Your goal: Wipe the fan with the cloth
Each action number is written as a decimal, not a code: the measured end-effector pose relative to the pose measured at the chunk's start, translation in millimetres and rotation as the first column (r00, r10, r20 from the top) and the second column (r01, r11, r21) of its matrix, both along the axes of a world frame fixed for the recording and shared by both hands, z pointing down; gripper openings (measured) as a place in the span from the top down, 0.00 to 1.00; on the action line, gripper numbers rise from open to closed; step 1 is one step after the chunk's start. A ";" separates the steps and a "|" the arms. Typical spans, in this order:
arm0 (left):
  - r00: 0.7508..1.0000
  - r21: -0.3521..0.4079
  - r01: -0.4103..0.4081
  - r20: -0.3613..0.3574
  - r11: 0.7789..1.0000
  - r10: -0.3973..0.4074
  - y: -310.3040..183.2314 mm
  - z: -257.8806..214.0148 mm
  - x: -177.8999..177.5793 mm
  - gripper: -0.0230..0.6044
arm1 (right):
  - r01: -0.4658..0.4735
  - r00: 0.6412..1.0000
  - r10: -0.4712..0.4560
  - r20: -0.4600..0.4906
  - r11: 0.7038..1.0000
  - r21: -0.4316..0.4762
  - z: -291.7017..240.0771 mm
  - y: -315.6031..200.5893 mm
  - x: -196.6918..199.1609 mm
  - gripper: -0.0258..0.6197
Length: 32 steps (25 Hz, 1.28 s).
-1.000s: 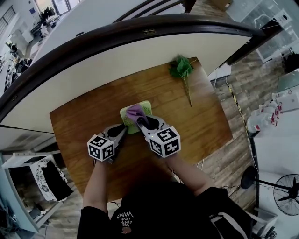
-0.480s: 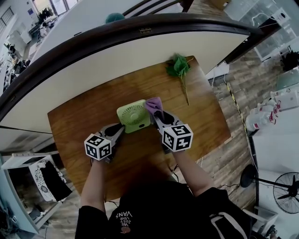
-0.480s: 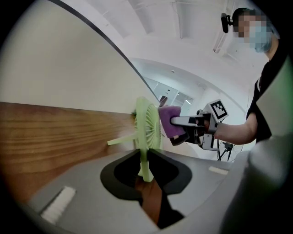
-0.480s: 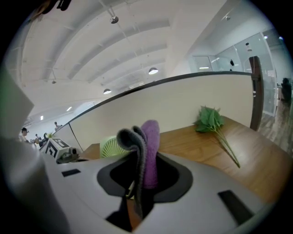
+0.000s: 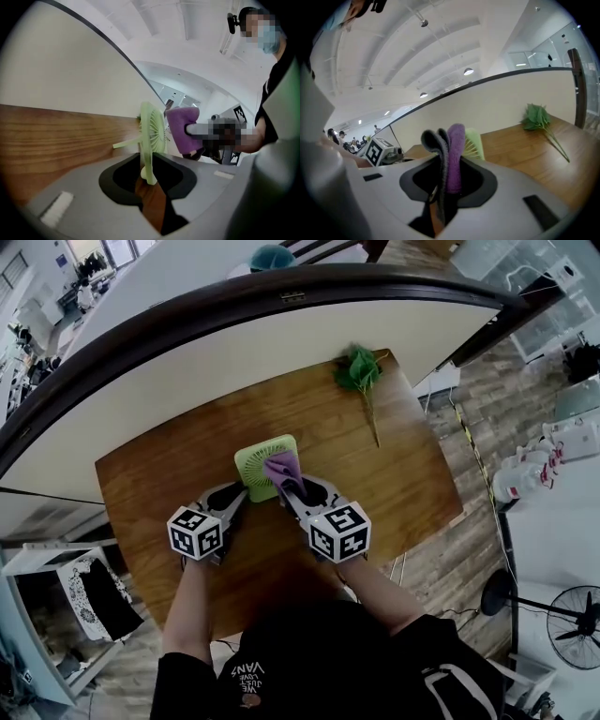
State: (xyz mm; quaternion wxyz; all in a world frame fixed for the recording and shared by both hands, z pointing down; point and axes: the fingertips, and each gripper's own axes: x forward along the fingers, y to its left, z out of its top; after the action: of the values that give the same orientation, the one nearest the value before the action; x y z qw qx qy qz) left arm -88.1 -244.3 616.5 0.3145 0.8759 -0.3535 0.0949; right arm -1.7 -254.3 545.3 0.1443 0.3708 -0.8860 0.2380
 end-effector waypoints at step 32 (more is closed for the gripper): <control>0.975 0.040 0.219 -0.049 0.975 -0.216 18.3 -23.7 -24.4 0.93 | -0.117 0.993 0.116 -0.014 0.972 -0.206 46.2 -15.8 75.5 0.80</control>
State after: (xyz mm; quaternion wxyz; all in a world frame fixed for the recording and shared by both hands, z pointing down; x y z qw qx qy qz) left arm -112.6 -225.9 592.8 0.3109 0.8407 -0.4422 0.0325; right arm 73.7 -270.1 591.4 0.1685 0.4052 -0.8332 0.3365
